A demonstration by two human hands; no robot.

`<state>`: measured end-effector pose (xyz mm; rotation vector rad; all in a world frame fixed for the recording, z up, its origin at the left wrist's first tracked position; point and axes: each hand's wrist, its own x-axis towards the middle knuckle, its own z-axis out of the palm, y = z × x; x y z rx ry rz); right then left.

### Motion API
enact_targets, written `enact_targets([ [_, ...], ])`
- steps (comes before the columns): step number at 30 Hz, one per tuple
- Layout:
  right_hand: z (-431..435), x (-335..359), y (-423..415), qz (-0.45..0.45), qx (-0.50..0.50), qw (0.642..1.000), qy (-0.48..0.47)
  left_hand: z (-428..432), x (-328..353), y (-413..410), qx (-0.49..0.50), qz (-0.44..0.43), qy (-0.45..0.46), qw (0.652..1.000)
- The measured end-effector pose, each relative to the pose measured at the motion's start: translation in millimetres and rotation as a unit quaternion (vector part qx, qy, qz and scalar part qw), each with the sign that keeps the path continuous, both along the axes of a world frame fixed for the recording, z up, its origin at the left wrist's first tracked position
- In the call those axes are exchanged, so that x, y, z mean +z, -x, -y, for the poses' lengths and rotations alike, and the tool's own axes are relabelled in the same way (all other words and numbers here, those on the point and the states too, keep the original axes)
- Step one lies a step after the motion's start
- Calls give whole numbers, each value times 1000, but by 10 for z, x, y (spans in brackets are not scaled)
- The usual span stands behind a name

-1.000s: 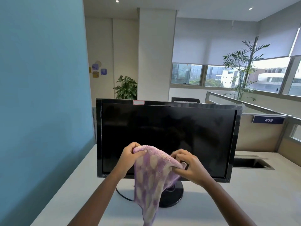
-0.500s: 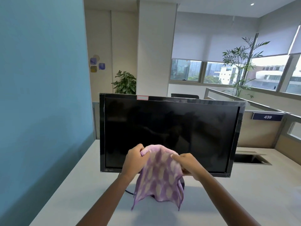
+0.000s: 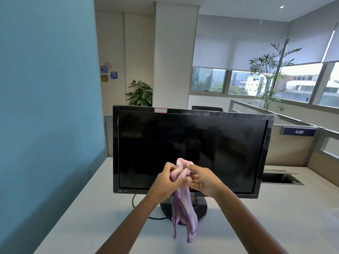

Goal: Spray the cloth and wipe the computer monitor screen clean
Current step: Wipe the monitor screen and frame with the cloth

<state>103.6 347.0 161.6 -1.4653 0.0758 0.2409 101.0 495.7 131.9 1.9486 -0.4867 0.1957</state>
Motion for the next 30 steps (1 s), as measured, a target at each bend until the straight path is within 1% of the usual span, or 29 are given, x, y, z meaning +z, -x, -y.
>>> enact_targets([
  [2,-11,5,21,15,14,1000,-12,-25,10,-27,5,12,-5,1000],
  [4,-17,-1,39,46,1,999,-6,-59,39,-72,24,37,7,999],
  [5,-13,-17,47,84,-23,996,14,-77,59,-103,38,50,9,998],
  [6,0,-53,42,143,-61,986,57,-93,85,-131,53,60,9,997],
  [7,15,-95,39,216,-109,963,117,-111,113,-155,62,64,11,996],
  [8,32,-143,38,291,-160,924,188,-129,149,-174,63,63,19,996],
  [9,42,-188,42,349,-195,883,244,-147,193,-185,55,54,34,996],
  [10,34,-231,51,386,-207,853,282,-161,243,-189,38,39,53,997],
  [11,12,-277,64,406,-199,840,301,-172,298,-187,18,21,76,997],
  [14,-122,-402,85,427,-139,837,312,-185,429,-168,-39,-27,153,987],
  [16,-257,-441,86,449,-120,830,308,-173,465,-177,-66,-38,186,980],
  [18,-401,-450,64,456,-123,828,303,-159,502,-184,-80,-40,185,979],
  [20,-516,-421,10,448,-141,831,298,-170,544,-214,-83,-33,166,982],
  [22,-555,-382,-77,469,-163,814,303,-208,617,-242,-82,-22,152,985],
  [24,-596,-298,-180,500,-179,787,314,-326,730,-310,-76,0,144,987],
  [26,-674,-160,-282,513,-198,769,325,-505,868,-412,-42,42,138,989],
  [27,-727,-84,-335,516,-210,762,329,-618,930,-476,1,83,121,989],
  [28,-796,-2,-391,520,-223,755,332,-742,986,-541,63,142,93,983],
  [30,-975,155,-495,533,-240,738,337,-1000,1061,-668,182,256,30,949],
])
